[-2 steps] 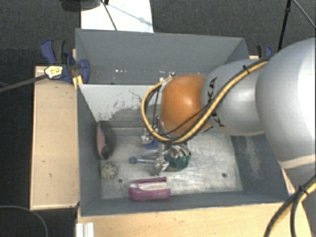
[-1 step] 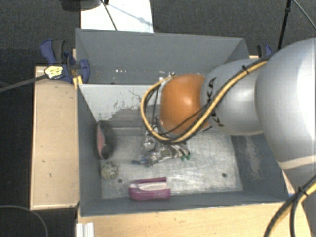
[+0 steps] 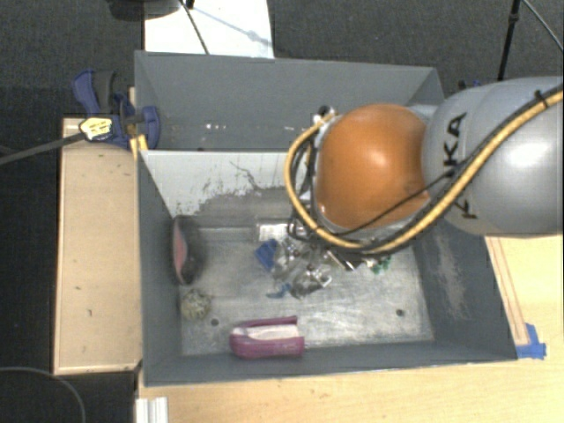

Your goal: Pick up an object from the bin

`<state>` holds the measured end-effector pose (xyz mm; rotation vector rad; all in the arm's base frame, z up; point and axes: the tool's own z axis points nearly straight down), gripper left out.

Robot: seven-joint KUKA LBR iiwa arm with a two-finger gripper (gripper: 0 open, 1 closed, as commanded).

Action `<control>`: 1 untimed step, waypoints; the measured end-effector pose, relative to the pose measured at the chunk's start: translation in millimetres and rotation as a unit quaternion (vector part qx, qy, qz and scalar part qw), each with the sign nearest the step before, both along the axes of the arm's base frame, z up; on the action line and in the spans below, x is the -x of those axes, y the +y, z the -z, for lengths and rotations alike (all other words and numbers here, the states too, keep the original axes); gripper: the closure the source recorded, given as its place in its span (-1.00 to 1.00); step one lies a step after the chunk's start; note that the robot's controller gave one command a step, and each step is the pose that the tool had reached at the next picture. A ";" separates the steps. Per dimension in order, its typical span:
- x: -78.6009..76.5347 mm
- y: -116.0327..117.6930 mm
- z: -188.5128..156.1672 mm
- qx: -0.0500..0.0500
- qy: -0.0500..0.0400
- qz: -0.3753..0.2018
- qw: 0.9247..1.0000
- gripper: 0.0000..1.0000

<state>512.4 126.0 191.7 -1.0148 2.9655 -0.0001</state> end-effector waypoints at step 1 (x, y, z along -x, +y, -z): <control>7.7 -3.1 -16.5 -0.001 0.000 0.018 1.000 1.00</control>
Offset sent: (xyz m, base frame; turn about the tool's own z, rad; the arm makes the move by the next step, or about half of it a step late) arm -0.0085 -0.0036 0.0156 0.0373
